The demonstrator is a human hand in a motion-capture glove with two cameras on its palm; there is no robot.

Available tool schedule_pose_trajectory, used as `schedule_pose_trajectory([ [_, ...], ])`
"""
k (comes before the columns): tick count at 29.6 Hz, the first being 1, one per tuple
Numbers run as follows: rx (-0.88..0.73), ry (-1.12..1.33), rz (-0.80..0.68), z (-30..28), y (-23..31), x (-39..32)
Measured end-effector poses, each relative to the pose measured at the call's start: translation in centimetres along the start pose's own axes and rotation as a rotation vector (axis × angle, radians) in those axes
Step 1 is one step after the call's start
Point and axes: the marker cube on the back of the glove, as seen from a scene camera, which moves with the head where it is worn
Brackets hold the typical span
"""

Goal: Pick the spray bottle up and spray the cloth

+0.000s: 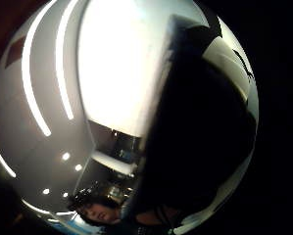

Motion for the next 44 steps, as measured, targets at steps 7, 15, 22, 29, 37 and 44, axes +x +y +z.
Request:
schedule_pose_trajectory([
  [7,0.025,0.045,0.02,1.1,0.5,3.6],
  [15,0.036,0.161,0.024,1.9,0.8,7.0],
  [22,0.047,0.195,0.033,2.4,1.0,9.0],
  [29,0.097,0.203,-0.051,2.3,0.2,7.6],
  [37,0.16,0.221,-0.092,2.0,0.1,7.0],
  [44,0.136,0.23,-0.122,2.7,-0.6,5.9],
])
